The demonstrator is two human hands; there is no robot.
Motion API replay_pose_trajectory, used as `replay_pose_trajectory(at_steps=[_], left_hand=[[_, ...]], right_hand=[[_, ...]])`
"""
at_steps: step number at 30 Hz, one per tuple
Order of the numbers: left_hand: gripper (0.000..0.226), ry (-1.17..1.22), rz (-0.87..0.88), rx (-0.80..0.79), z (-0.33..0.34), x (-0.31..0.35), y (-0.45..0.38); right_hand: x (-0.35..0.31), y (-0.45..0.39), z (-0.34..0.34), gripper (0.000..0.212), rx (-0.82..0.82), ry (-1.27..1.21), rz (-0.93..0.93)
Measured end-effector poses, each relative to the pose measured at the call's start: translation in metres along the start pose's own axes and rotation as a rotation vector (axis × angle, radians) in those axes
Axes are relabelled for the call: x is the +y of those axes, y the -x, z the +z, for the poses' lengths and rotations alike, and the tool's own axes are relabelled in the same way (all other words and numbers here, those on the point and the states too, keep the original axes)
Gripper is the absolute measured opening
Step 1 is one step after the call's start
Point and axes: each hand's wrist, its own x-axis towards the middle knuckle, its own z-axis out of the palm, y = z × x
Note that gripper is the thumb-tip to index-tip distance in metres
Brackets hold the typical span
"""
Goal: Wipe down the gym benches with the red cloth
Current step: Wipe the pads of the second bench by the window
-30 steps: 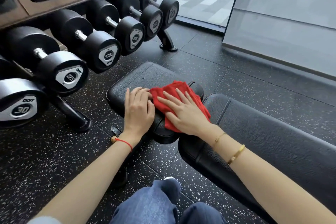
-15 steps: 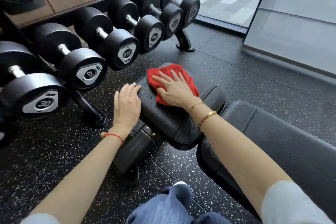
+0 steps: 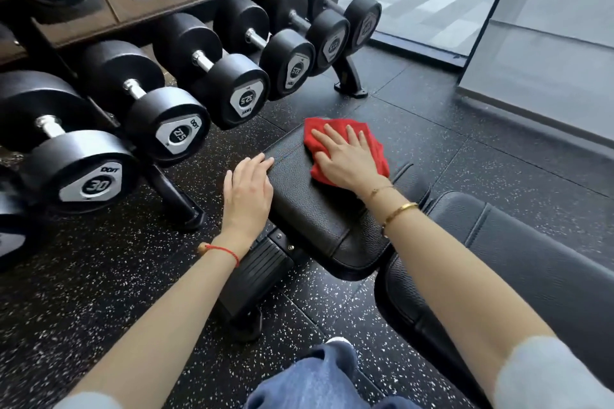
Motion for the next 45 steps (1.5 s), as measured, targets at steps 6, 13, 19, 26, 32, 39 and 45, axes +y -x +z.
replay_pose_trajectory(at_steps=[6, 13, 19, 26, 32, 39, 45], left_hand=[[0.037, 0.011, 0.029, -0.001, -0.004, -0.006, -0.004], [0.039, 0.079, 0.042, 0.004, -0.007, 0.011, 0.012], [0.033, 0.125, 0.112, 0.038, -0.007, 0.039, 0.032], [0.021, 0.173, 0.111, 0.092, 0.003, 0.068, 0.052], [0.025, 0.144, 0.131, 0.07, 0.015, 0.077, 0.057], [0.026, 0.145, 0.152, 0.084, 0.018, 0.072, 0.056], [0.032, 0.128, 0.213, 0.09, 0.014, 0.059, 0.053]], right_hand=[[-0.013, 0.061, 0.016, 0.056, 0.014, 0.029, -0.317], [0.028, 0.019, -0.007, 0.055, 0.017, 0.034, 0.076], [-0.002, 0.048, 0.003, 0.054, -0.02, -0.005, -0.162], [0.041, 0.127, -0.002, 0.057, 0.041, 0.059, -0.096], [0.059, 0.099, -0.005, 0.056, 0.083, 0.031, 0.125], [0.047, 0.047, -0.013, 0.055, 0.006, -0.004, 0.007], [0.057, 0.076, -0.007, 0.056, -0.018, 0.001, -0.277]])
